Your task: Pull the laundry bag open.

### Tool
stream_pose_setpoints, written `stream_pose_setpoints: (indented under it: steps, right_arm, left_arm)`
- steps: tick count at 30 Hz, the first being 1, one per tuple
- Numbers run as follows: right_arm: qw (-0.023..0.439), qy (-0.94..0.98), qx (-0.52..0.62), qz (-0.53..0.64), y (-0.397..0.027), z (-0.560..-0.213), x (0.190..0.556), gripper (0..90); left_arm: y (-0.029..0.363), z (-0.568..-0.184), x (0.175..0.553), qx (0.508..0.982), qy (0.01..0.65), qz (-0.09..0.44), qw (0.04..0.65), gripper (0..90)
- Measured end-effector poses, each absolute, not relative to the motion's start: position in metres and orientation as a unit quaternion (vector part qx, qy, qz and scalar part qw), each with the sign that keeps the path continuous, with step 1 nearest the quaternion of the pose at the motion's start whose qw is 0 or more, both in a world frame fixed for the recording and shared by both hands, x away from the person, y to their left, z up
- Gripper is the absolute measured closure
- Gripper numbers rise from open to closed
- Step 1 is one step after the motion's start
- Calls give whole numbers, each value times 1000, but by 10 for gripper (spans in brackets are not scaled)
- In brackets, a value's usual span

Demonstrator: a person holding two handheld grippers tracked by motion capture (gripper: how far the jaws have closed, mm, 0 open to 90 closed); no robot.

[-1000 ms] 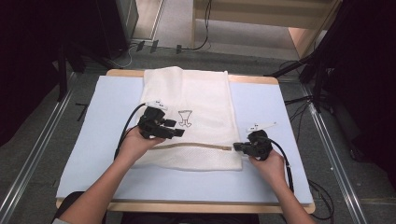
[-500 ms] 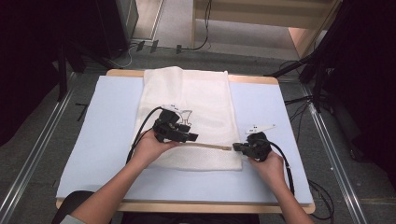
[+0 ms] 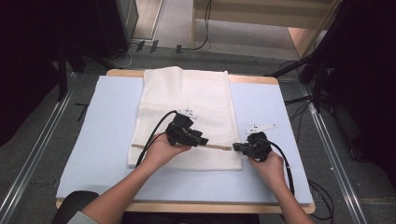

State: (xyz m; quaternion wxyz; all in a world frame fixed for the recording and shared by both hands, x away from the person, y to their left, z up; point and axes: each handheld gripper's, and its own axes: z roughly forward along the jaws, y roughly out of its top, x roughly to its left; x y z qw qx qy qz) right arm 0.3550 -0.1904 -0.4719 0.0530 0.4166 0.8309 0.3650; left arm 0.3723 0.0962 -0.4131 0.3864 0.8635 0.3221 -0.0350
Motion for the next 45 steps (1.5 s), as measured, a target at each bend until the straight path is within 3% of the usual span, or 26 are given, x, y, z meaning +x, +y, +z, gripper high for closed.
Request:
stream_pose_setpoints:
  steps: [8,16,45]
  right_arm:
    - [47,827,420,370,-192,-473,356,900]
    - [55,832,415,364,-190,-472,355,900]
    - [63,836,409,359,-188,-471,354,900]
  left_arm:
    - [76,-422,371,871,307,-51,379,689]
    - [59,-431,373,875,300,-68,373,877]
    - [20,-466,385,871,333,-86,351,831]
